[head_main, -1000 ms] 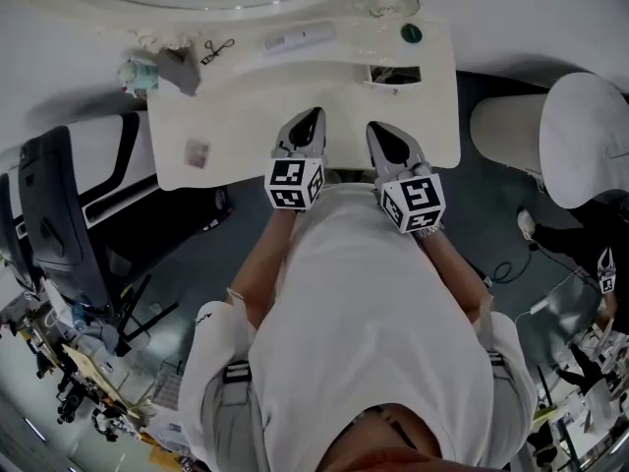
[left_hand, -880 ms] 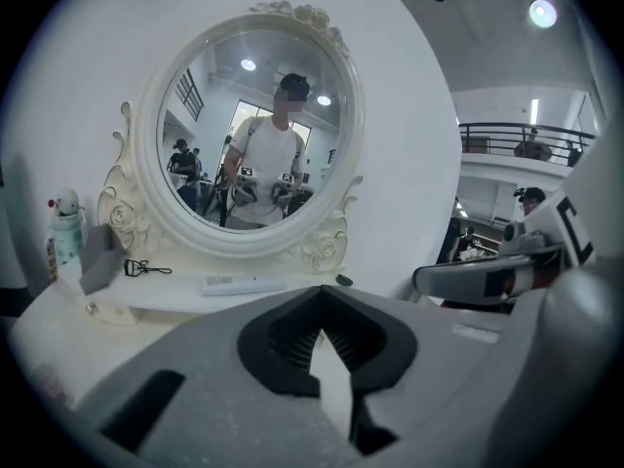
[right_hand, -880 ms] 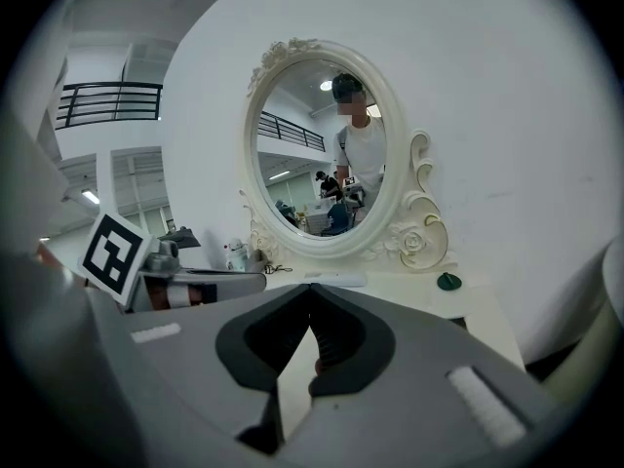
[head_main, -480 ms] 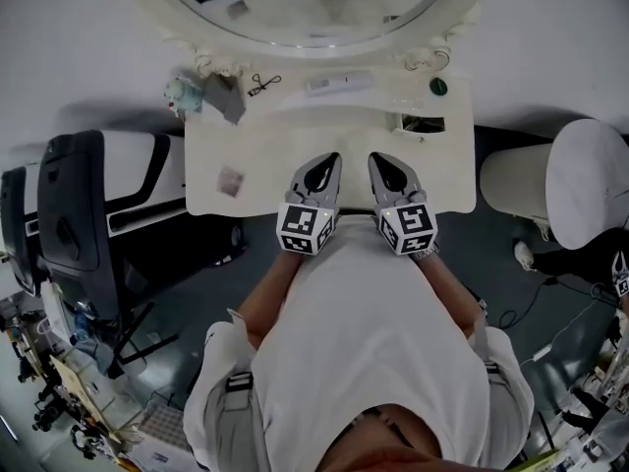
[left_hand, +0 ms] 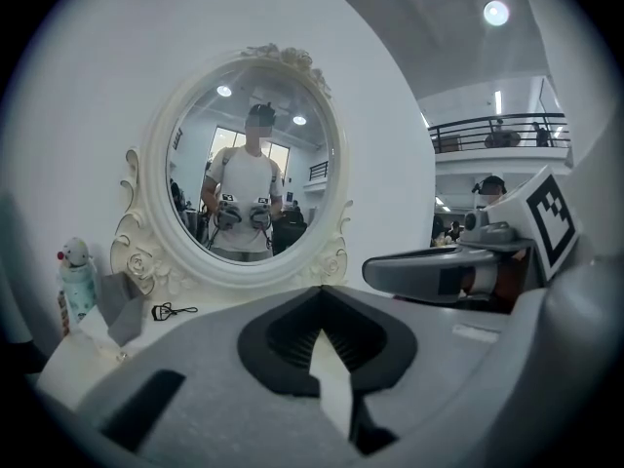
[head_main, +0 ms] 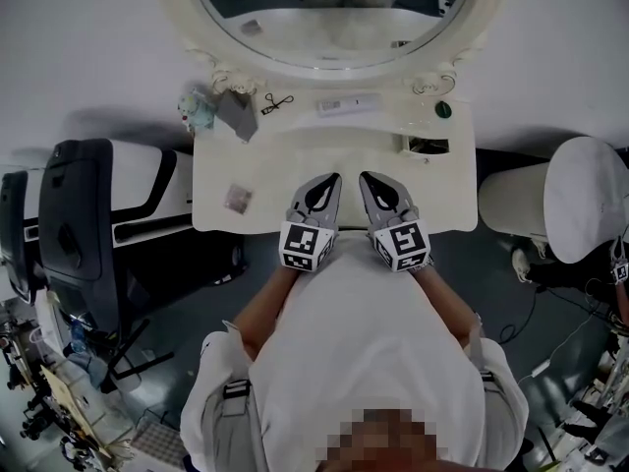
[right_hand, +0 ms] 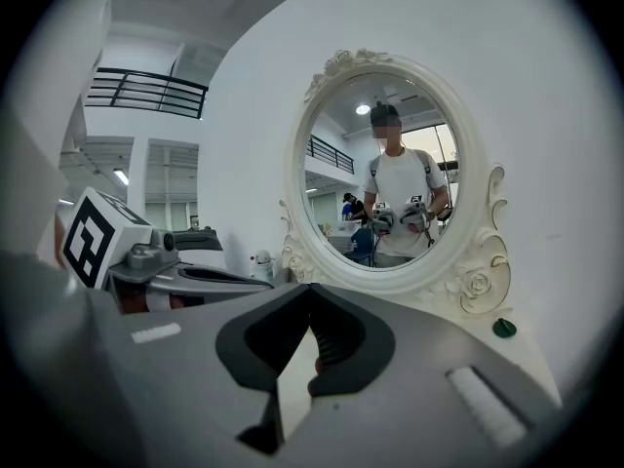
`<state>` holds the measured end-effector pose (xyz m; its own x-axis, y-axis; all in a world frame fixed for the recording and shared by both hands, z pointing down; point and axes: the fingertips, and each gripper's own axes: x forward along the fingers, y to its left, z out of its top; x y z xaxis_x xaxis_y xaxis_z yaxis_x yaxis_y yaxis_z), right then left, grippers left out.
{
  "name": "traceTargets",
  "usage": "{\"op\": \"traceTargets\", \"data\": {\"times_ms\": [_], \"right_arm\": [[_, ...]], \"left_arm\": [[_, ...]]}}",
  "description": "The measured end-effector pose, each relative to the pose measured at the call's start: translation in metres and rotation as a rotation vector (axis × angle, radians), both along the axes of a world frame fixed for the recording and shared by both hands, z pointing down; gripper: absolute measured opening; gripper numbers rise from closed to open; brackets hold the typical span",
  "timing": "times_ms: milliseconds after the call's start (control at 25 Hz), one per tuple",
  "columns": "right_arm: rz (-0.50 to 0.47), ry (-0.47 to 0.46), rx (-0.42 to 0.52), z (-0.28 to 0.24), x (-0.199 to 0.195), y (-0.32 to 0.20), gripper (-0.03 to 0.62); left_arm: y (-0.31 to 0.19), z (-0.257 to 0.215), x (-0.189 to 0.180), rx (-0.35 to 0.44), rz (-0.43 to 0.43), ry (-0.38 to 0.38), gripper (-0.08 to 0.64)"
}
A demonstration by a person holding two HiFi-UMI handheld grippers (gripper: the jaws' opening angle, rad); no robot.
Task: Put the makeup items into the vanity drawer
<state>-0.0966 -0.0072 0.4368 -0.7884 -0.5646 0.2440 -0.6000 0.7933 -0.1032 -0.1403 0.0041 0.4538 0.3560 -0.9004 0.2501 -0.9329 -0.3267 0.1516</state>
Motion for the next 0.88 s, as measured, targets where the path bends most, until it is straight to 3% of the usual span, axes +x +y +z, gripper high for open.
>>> {"op": "traceTargets", "data": {"times_ms": [480,880], "right_arm": [[-0.036,-0.004,-0.007,0.001,-0.01,0.009,0.008],[-0.037,-0.011,-0.01,0.001,-0.01,0.013,0.008]], "left_arm": [[0.008,0.005,-0.009,-0.026,-0.028,0.022,0.006],[0.012,0.009,0.009,-0.03,0.069,-0.003,0.006]]}}
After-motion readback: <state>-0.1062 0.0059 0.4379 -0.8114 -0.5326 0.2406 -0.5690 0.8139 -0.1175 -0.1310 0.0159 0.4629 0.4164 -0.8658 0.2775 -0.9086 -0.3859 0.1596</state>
